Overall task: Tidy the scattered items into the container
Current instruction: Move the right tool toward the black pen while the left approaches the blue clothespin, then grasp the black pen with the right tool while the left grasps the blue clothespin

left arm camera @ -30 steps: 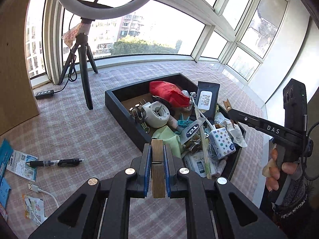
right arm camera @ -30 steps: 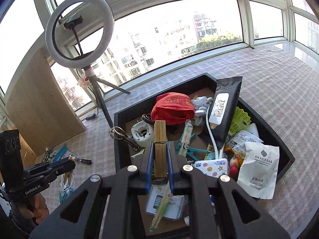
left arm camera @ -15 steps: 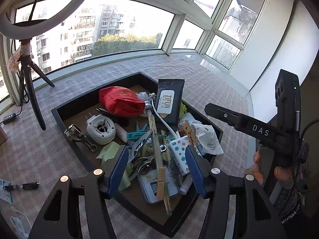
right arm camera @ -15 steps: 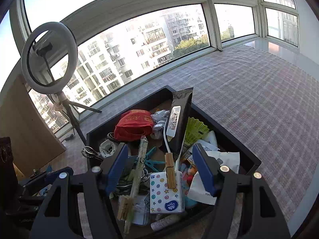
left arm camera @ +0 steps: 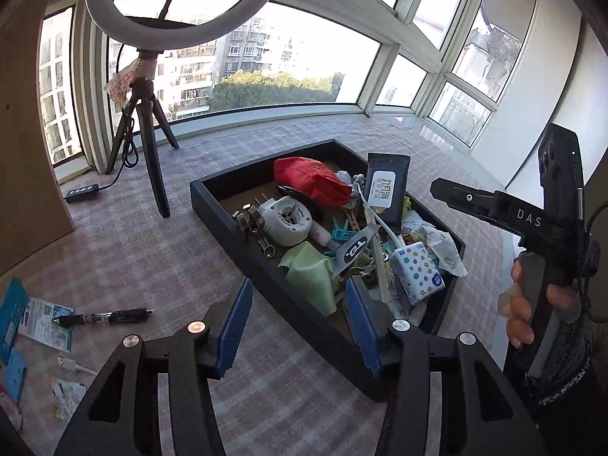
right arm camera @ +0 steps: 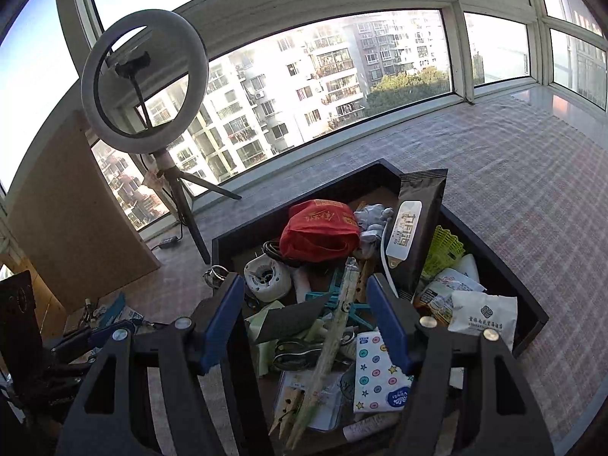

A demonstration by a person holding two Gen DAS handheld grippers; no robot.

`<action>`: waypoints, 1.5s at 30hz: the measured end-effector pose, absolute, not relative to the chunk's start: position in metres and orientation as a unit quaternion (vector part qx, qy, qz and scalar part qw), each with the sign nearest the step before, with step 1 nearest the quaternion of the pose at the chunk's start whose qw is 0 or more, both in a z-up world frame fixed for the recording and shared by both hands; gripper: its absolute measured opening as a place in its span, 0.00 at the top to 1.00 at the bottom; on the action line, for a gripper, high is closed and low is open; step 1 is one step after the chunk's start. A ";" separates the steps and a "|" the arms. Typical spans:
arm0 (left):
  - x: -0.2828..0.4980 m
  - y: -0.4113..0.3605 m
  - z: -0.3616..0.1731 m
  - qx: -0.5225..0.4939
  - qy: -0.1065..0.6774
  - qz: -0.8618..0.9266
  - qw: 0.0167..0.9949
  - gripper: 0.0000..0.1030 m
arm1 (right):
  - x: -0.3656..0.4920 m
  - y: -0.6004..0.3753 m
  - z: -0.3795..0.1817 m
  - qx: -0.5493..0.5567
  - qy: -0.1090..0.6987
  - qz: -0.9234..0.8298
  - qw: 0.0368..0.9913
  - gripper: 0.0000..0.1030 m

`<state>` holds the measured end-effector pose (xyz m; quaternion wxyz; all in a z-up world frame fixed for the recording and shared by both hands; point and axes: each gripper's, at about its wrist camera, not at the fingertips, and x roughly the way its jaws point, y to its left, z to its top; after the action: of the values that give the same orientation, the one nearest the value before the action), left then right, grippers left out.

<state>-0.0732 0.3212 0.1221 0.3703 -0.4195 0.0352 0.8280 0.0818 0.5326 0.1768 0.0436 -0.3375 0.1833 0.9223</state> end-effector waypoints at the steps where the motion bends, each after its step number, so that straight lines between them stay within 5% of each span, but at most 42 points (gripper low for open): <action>1: -0.073 0.307 0.120 -0.419 0.042 0.832 0.360 0.53 | 0.077 0.524 0.176 -0.342 0.175 0.923 0.031 0.36; 13: -0.043 0.133 0.056 -0.483 0.035 0.849 0.212 0.53 | 0.022 0.387 0.137 -0.421 0.073 0.894 -0.133 0.36; 26: -0.044 0.136 0.023 -0.489 0.009 0.851 0.189 0.54 | -0.069 0.246 0.069 -0.477 -0.125 0.831 -0.258 0.44; 37: -0.051 0.139 0.011 -0.493 0.005 0.848 0.193 0.67 | -0.098 0.209 0.036 -0.480 -0.173 0.806 -0.300 0.46; 42: -0.050 0.142 0.010 -0.488 0.015 0.852 0.188 0.89 | -0.095 0.213 0.038 -0.479 -0.166 0.810 -0.294 0.87; 45: -0.047 0.143 0.012 -0.485 0.020 0.853 0.192 0.89 | -0.090 0.222 0.040 -0.490 -0.142 0.810 -0.288 0.89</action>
<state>-0.0473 0.1427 0.0119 0.1920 -0.4853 0.0197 0.8527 -0.0905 0.2220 0.0402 -0.2884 -0.4900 -0.1422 0.8103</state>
